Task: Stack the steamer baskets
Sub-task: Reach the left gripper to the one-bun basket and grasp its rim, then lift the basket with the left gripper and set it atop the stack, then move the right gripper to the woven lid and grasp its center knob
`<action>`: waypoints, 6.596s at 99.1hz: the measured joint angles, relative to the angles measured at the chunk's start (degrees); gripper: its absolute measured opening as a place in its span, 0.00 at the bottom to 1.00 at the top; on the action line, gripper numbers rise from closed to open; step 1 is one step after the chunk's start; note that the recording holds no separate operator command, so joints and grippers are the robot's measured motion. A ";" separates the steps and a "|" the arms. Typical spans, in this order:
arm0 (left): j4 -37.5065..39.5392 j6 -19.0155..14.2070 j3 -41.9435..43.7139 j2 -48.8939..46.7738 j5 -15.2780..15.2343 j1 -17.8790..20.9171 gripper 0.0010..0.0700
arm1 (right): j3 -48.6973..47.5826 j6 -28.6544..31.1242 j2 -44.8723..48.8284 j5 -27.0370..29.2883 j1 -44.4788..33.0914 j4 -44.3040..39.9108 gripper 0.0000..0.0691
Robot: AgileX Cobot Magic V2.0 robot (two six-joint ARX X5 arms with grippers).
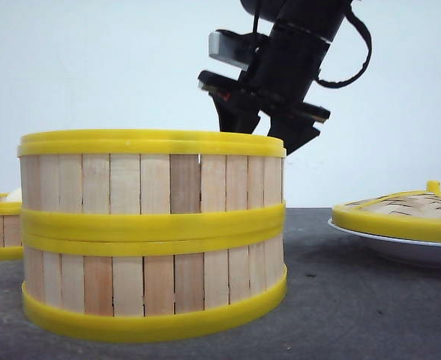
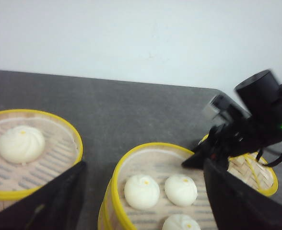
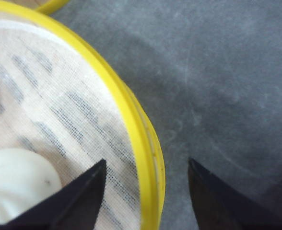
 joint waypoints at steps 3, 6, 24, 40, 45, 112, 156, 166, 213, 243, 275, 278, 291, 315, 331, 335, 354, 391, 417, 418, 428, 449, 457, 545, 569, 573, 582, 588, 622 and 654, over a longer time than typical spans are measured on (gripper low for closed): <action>-0.28 0.00 0.00 0.02 -0.17 0.00 0.67 | 0.00 0.00 -1.31 0.00 -0.26 0.22 0.50; -0.63 0.00 0.00 0.11 -0.70 0.00 0.67 | 0.00 0.00 -2.93 0.02 -0.31 0.66 0.50; -2.51 -0.02 0.00 2.75 -5.84 0.02 0.67 | 0.22 -0.11 -16.20 2.49 -0.92 2.69 0.50; -0.48 -0.09 0.00 6.62 -11.17 0.02 0.67 | 0.35 -0.46 -27.10 3.63 -0.85 0.70 0.50; 0.26 -0.20 0.00 8.46 -14.38 0.02 0.67 | 0.35 -0.46 -29.92 3.65 -0.83 -0.66 0.50; 8.22 -2.16 15.63 58.12 -25.33 11.63 0.66 | 0.35 -0.46 -44.92 3.78 5.25 -14.56 0.50; 10.93 -4.07 15.67 73.53 -25.29 16.06 0.66 | 0.35 0.04 -48.11 3.87 6.14 -14.58 0.50; 12.09 -4.09 15.69 75.84 -25.00 16.06 0.65 | 0.35 0.07 -48.06 3.91 6.14 -14.58 0.50; 14.51 -4.55 15.69 78.55 -24.39 15.85 0.08 | 0.35 0.11 -47.91 7.52 6.14 -14.60 0.50; 14.64 -4.74 15.72 78.38 -24.76 15.96 0.03 | 0.35 0.09 -47.91 8.96 6.14 -14.64 0.50; 11.69 -3.41 18.67 67.38 -18.49 16.33 0.03 | 0.35 0.07 -47.91 9.05 6.14 -14.91 0.50; 11.34 -3.34 19.71 65.85 -18.01 16.15 0.03 | 0.35 0.07 -47.91 9.03 6.14 -14.91 0.50; 8.13 -2.86 24.04 57.96 -15.74 14.58 0.03 | 0.35 0.04 -47.91 9.05 6.14 -14.95 0.50; -3.87 1.33 30.36 47.63 -6.78 8.33 0.03 | 0.35 0.04 -48.04 9.05 6.14 -15.04 0.50; -8.15 3.56 30.36 44.94 -4.24 1.60 0.03 | 0.35 0.04 -49.24 9.05 6.14 -15.04 0.50; -8.90 4.07 30.36 45.00 -4.24 -0.31 0.03 | 0.35 0.04 -49.70 9.05 6.14 -15.04 0.50; -11.47 5.38 30.36 48.85 -6.75 -8.61 0.03 | 0.33 0.04 -51.74 9.05 6.14 -14.88 0.50; -14.45 7.06 30.36 59.06 -12.96 -16.33 0.03 | 0.35 0.04 -53.35 9.05 6.14 -14.78 0.50; -15.45 7.74 30.36 61.16 -14.36 -16.31 0.03 | 0.33 0.04 -53.42 9.05 6.14 -14.78 0.50; -15.39 7.74 30.36 61.16 -14.38 -16.33 0.03 | 0.35 0.04 -53.42 9.05 6.14 -14.78 0.50; -15.04 7.76 30.36 61.16 -14.40 -16.33 0.03 | 0.35 0.04 -53.42 9.05 6.14 -14.78 0.50; -14.99 7.78 30.34 61.16 -14.40 -16.33 0.03 | 0.35 0.04 -53.42 9.09 6.14 -14.78 0.50; -14.67 7.78 30.27 61.16 -14.40 -16.33 0.03 | 0.35 0.04 -53.42 9.97 6.14 -14.78 0.50; -13.11 7.56 28.85 63.82 -13.75 -16.31 0.03 | 0.35 0.04 -53.42 10.47 6.14 -14.78 0.50; -13.14 7.34 28.85 63.82 -13.40 -16.31 0.16 | 0.35 0.07 -53.42 10.47 6.14 -14.78 0.50; -13.14 7.34 28.85 63.82 -13.38 -16.31 0.23 | 0.35 0.09 -53.42 10.47 6.14 -14.78 0.50; -13.14 7.34 28.85 63.82 -13.38 -16.31 0.35 | 0.35 0.09 -53.42 10.45 6.14 -14.78 0.51; -13.11 7.34 28.85 63.82 -13.40 -16.31 0.38 | 0.35 0.11 -53.42 10.47 6.14 -14.78 0.55; -3.69 7.34 28.65 54.25 -13.40 -16.31 0.39 | 0.35 0.37 -51.60 18.14 6.08 -19.89 0.61; 2.03 7.37 28.79 34.84 -16.96 -16.31 0.38 | 0.35 1.75 -41.86 19.34 0.63 -23.43 0.61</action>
